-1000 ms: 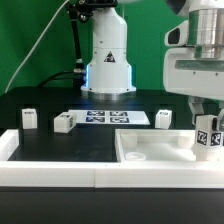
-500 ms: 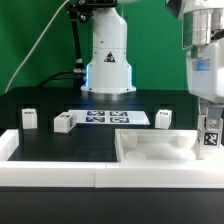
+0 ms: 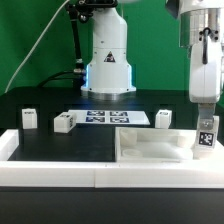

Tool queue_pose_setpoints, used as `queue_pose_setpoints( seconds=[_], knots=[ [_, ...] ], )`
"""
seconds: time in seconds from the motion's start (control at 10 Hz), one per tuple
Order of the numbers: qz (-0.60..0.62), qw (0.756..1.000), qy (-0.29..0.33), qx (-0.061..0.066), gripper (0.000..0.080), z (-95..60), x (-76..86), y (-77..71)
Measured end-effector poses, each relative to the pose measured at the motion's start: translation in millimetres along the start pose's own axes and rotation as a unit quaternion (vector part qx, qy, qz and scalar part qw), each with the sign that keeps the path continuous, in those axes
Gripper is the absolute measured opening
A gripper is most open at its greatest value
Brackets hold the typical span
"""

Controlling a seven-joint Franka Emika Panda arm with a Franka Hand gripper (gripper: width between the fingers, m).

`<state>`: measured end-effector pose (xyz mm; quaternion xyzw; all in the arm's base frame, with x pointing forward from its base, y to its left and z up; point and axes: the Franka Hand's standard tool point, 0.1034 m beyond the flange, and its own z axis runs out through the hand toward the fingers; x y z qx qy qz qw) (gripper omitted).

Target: Assemble one leg

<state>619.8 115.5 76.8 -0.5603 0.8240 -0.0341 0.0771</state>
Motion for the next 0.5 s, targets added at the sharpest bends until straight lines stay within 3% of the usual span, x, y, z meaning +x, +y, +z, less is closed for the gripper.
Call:
queue_pose_setpoints(
  seconds=[0.1,0.3,0.4,0.5],
  knots=[
    [-0.011,1.0,0.0,0.0,0.0298,0.3,-0.4,0.4],
    [-0.014,1.0,0.0,0.0,0.0577,0.3,-0.6,0.4],
    [-0.014,1.0,0.0,0.0,0.0577,0.3,-0.5,0.4],
    [-0.015,1.0,0.0,0.0,0.0638,0.4,-0.6,0.4]
  ],
)
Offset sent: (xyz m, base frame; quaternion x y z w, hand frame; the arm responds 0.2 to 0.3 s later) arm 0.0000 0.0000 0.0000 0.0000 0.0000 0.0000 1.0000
